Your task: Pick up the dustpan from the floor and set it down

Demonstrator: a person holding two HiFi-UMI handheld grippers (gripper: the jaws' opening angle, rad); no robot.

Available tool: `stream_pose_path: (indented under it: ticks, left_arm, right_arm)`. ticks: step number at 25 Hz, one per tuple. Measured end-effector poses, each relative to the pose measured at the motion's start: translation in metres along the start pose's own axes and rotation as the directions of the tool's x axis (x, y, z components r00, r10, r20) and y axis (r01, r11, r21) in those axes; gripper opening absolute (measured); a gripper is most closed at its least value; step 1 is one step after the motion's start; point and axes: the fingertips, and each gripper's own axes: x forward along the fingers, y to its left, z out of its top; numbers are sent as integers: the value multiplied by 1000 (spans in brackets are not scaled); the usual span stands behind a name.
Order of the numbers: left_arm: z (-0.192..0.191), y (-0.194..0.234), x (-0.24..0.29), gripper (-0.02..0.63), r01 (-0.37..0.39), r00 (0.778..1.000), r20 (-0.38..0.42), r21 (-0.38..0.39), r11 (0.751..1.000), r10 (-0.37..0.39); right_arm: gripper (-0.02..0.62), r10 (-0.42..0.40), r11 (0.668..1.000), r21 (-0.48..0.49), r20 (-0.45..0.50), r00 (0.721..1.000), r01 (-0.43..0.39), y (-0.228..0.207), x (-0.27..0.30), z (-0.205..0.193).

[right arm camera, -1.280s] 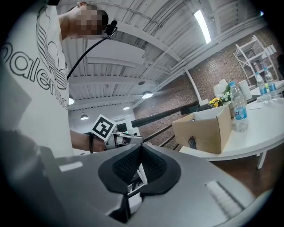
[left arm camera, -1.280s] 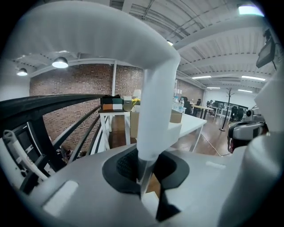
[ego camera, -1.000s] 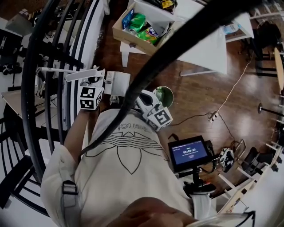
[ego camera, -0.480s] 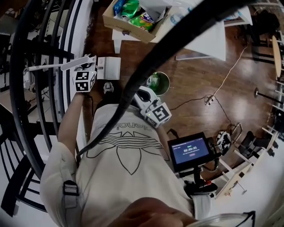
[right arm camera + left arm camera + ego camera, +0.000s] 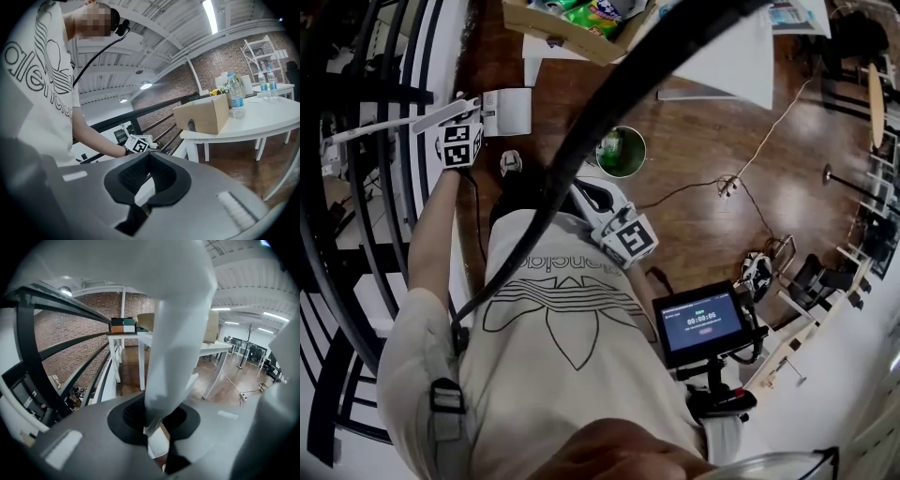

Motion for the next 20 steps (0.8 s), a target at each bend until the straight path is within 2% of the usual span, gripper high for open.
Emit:
stream_pose_path:
  ticks: [2,4,7,10,11,12,14,16,20]
  left_arm:
    - [-4,6,-3,85,-21,999,-25,12,1000,22]
    - [-5,9,-13,174,-58,997,-45,39,998,60]
    - [0,14,-45,247,-153,987,-32,64,986,156]
    - [-7,7,-85,255,-218,975,-41,54,974,220]
    - [-8,-3,-97,195,-203,978,-35,58,977,206]
    - [-5,-19,-108,23,-158,987,-14,60,986,159]
    - [13,-63,-126,20,8,998,56,68,998,-11]
    - [40,-104,-138,20,153,978,128,96,983,-165]
    - [92,-154,-144,20,280,925,230,129,951,-304]
  right_arm:
    - [2,1,1000,-4,5,1000,-1,0,0,-1]
    - [2,7,1000,-10,16,1000,-7,1,2,0]
    - [2,19,1000,-21,51,999,-18,2,4,9]
    - [2,18,999,-28,109,994,-15,-6,4,23]
    - [2,16,999,-34,131,991,-11,-10,3,27]
    - [2,13,999,-43,151,988,-7,-14,1,31]
    - [2,12,999,-48,192,981,-3,-19,-2,42]
    - [2,12,999,-50,231,973,0,-21,-3,55]
    - [2,17,998,-69,268,963,1,-24,-4,64]
